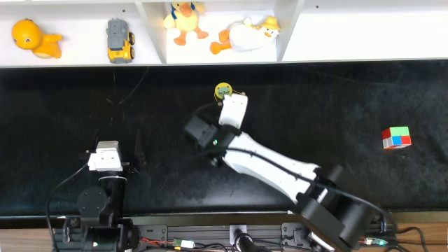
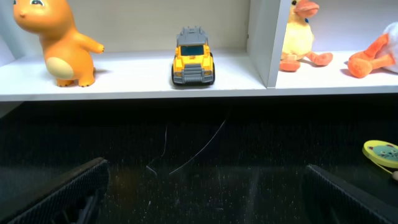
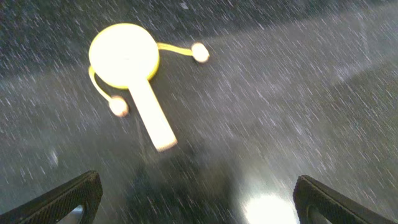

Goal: Store Toys

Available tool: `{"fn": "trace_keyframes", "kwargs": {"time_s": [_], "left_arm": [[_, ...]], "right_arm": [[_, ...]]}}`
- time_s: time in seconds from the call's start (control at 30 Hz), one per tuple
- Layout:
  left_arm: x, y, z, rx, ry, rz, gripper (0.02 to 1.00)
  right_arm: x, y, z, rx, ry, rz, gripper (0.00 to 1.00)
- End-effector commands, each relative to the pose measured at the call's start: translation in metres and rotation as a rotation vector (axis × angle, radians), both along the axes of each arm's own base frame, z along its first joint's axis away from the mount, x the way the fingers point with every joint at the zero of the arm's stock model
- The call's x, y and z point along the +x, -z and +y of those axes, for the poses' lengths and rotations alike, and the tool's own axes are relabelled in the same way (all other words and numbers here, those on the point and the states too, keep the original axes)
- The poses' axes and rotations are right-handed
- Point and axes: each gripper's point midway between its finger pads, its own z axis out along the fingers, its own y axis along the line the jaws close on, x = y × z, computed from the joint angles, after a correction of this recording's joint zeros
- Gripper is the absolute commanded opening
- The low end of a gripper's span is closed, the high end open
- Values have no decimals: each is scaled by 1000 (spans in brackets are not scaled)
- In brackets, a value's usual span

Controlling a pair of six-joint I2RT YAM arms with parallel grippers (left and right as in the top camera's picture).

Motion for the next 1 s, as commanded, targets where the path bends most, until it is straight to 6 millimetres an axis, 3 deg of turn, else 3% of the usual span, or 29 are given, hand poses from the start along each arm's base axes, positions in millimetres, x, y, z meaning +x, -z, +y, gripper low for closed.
{"fn": "trace_keyframes", "kwargs": {"time_s": [0.03, 0.23, 0.53, 1.0], "left_arm": [[0, -1, -1, 15, 8, -6, 998], [0, -1, -1, 15, 8, -6, 998], [0, -1, -1, 15, 8, -6, 998], [0, -1, -1, 15, 8, -6, 998]], "right_arm": [[27, -6, 15, -43, -108, 31, 996], [45, 3, 21, 7, -119, 89, 993], [40, 31, 26, 33, -230, 233, 993], [44, 36, 25, 40, -280, 263, 996]]}}
